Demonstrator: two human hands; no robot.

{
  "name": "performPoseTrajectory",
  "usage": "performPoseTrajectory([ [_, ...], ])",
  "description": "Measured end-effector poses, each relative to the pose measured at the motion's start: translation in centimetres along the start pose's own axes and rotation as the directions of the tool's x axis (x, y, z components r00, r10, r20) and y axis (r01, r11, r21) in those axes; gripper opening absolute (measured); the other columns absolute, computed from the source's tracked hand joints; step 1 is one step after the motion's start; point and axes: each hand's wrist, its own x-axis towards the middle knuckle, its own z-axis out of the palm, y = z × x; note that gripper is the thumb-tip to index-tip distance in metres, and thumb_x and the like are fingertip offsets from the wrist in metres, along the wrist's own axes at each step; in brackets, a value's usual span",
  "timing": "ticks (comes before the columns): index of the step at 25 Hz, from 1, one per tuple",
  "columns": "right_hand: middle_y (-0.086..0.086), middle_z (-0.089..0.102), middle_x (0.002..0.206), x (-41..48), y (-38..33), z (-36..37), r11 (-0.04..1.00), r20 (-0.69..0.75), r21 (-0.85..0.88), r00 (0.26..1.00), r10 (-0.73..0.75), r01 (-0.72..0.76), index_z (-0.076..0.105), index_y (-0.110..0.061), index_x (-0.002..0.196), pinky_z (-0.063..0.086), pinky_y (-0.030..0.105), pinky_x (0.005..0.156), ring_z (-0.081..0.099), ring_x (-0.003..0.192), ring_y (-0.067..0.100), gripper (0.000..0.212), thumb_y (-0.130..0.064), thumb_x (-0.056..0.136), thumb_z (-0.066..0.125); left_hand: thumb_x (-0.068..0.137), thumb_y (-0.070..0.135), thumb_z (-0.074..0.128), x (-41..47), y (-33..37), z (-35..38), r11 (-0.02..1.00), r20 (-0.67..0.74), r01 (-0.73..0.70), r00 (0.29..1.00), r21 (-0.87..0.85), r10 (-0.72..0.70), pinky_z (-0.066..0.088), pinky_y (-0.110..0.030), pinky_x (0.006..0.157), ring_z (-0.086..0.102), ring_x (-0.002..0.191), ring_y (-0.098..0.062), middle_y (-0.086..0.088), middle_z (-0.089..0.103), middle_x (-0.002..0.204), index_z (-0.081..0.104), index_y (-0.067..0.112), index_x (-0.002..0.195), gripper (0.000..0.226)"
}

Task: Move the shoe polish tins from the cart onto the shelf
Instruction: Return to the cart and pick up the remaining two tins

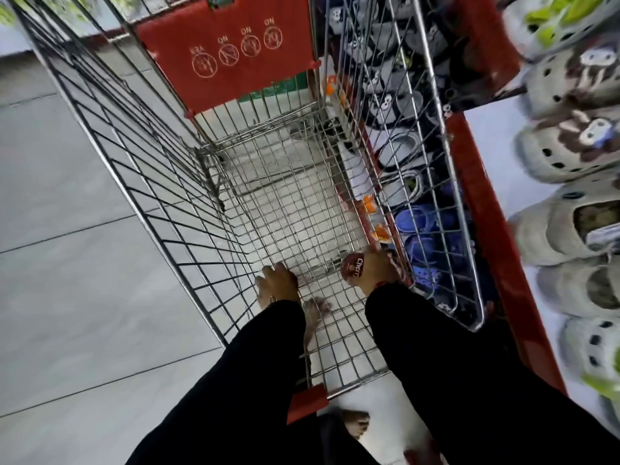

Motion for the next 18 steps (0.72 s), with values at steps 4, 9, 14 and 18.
performPoseTrajectory([
  [4,0.018,0.06,0.135,0.4,0.0,-0.6,0.999,-0.004,0.036,1.0,0.011,-0.011,0.047,-0.002,0.135,0.05,0.043,0.104,0.058,0.129,0.035,0.086,-0.029,0.067,0.091,0.097,0.023,0.045,0.0,0.1,-0.2,0.997,-0.008,-0.019,1.0,0.081,0.02,0.044,-0.043,0.104,0.043,0.134,-0.035,-0.011,0.049,0.138,0.056,0.01,0.132,0.039],
  [9,0.016,0.068,0.13,-0.4,0.4,-2.2,0.987,-0.085,0.16,0.996,0.032,-0.018,0.064,-0.005,0.126,0.054,0.038,0.101,0.065,0.122,0.032,0.054,-0.022,0.078,0.083,0.088,0.035,0.059,-0.9,1.1,-2.2,0.993,0.031,-0.065,0.998,0.096,0.063,0.053,-0.038,0.097,0.061,0.122,-0.032,-0.012,0.061,0.128,0.067,0.005,0.121,0.045],
  [14,0.019,0.073,0.123,-3.3,0.7,-5.0,0.929,-0.164,0.369,0.982,0.099,-0.032,0.073,-0.001,0.12,0.055,0.035,0.098,0.07,0.116,0.031,0.042,-0.019,0.082,0.08,0.095,0.028,0.06,-3.3,1.1,-5.5,0.987,0.031,-0.005,0.999,-0.161,0.01,0.052,-0.035,0.099,0.064,0.122,-0.032,-0.016,0.07,0.125,0.073,0.008,0.121,0.035],
  [18,0.025,0.073,0.117,-7.8,0.9,-7.0,0.708,-0.19,0.705,0.969,0.156,0.025,0.071,0.002,0.118,0.061,0.045,0.088,0.076,0.099,0.036,0.034,-0.005,0.084,0.075,0.09,0.032,0.067,-7.9,1.3,-8.4,0.853,-0.036,-0.018,0.999,-0.522,-0.001,0.056,-0.036,0.097,0.072,0.109,-0.029,-0.018,0.078,0.108,0.078,0.01,0.114,0.034],
])
